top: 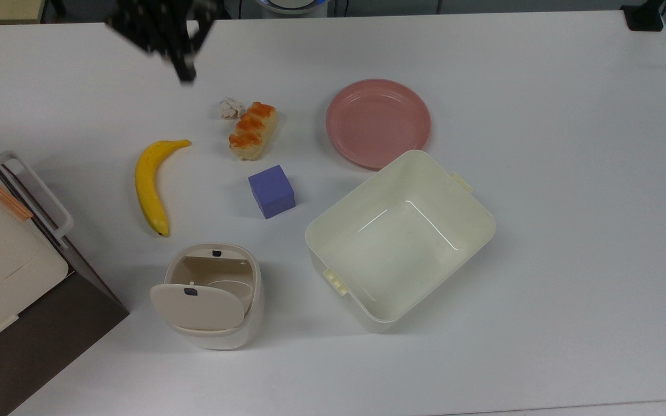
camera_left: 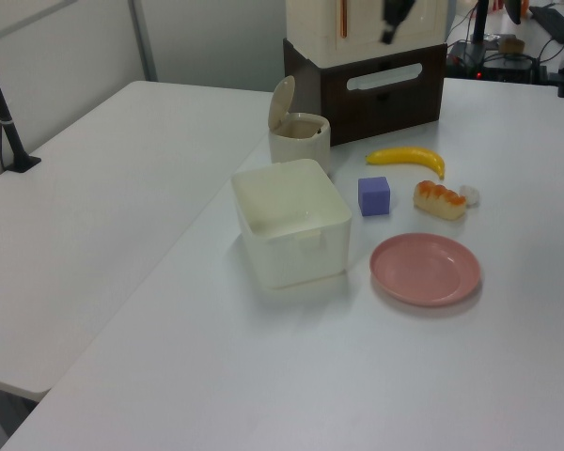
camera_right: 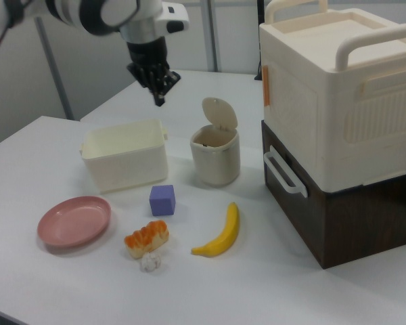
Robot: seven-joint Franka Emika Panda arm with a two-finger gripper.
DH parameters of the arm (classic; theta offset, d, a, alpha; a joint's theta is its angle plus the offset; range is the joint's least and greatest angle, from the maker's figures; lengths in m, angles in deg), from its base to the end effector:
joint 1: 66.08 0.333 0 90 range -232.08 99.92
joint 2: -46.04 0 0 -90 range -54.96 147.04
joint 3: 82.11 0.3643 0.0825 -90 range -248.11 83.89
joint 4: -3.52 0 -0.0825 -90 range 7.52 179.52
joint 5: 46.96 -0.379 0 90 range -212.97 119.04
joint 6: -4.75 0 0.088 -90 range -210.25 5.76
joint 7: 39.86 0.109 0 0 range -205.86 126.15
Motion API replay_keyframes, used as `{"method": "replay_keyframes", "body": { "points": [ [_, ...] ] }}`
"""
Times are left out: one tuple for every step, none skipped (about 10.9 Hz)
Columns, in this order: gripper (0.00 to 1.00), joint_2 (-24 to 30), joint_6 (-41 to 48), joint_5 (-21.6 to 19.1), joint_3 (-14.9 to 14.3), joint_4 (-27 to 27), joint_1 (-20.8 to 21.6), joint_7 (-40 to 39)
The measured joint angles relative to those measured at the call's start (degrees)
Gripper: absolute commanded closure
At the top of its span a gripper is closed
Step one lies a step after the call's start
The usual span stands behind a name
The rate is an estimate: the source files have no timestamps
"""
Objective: Open the trash can
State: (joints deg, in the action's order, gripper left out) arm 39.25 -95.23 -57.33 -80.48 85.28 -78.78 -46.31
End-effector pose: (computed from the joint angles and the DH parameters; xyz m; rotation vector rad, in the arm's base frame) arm 0.6012 -0.1021 0.6892 -2.9680 0.1407 -0.3359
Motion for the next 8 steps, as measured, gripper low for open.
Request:
{"method": "replay_keyframes", "body": {
  "points": [
    [1.0, 2.14, 5.68, 0.0, -0.18, -0.37, -0.67, -0.32],
    [1.0, 4.12, 9.07, 0.0, -0.37, -0.44, -0.75, -0.38],
    [1.0, 5.53, 11.78, 0.03, -0.37, -0.44, -0.73, -0.38],
    [1.0, 6.34, 13.55, 0.24, -0.37, -0.43, -0.72, -0.38],
    [1.0, 6.69, 14.6, 0.47, -0.37, -0.36, -0.71, -0.38],
    [1.0, 6.81, 15.05, 0.5, -0.37, -0.22, -0.65, -0.53],
    [1.0, 6.81, 15.07, 0.58, -0.37, -0.06, -0.55, -0.58],
    [1.0, 6.8, 15.07, 1.17, -0.36, 0.3, -0.51, -0.6]
  ]
}}
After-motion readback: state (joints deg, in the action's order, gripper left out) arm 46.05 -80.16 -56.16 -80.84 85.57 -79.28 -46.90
